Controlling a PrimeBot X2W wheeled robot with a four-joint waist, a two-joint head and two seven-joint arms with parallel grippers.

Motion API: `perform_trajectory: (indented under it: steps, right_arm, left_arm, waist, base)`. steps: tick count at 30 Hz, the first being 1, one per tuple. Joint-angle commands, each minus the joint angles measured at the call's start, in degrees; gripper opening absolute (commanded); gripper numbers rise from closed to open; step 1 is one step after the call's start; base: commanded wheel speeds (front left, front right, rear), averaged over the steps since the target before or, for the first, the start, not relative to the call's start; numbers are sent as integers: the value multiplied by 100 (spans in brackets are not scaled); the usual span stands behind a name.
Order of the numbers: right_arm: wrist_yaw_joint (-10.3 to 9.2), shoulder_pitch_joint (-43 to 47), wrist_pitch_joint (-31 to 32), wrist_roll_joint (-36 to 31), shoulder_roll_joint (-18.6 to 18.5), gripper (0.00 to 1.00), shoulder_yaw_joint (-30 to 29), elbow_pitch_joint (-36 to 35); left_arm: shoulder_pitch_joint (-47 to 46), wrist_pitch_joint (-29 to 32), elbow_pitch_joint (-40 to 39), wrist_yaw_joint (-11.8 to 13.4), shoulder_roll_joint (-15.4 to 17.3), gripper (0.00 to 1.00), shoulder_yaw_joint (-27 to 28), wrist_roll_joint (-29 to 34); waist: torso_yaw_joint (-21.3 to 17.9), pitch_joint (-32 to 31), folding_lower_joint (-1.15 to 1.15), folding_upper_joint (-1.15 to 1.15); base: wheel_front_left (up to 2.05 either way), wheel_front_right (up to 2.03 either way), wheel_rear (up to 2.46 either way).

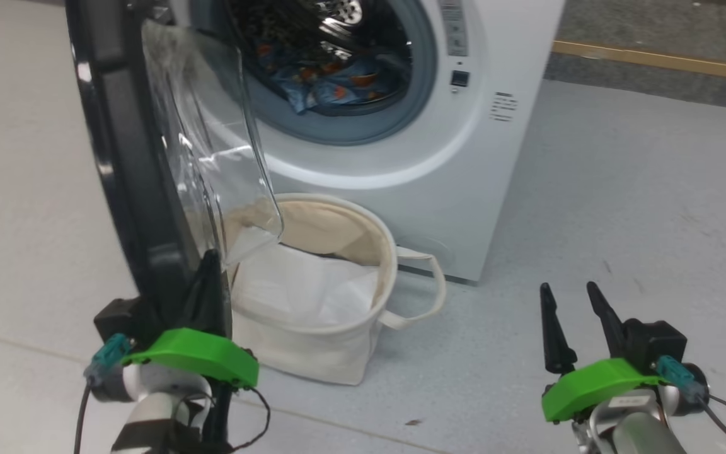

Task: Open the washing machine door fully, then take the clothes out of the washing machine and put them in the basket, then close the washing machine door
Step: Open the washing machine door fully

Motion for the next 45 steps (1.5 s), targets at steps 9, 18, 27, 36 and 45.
perform_trajectory:
  steps: [9,18,27,36,45]
  right_arm:
    - [5,-285,-70,46,100,100,251,-310]
    - [5,-381,-70,-32,56,100,287,-428]
    - [5,-584,-70,-191,-166,100,237,-533]
    - [5,-968,197,-355,-402,100,454,-738]
    - [5,-1292,339,-315,-586,100,711,-744]
  left_arm:
    - [-455,-244,276,30,331,0,389,45]
    - [-893,-414,653,-85,575,0,638,-98]
    - [-1652,-652,1245,-412,547,0,851,-403]
    - [-2440,-812,2017,-505,528,0,1307,-509]
    - [-2753,-819,2406,-582,605,0,2066,-321]
  waist:
    - [659,113,0,0]
    - [1264,424,0,0]
    - [1953,966,0,0]
    - [2311,1664,0,0]
    - [2351,1969,0,0]
  base:
    - [0,0,0]
    - [0,0,0]
    - [0,0,0]
    - [0,0,0]
    - [0,0,0]
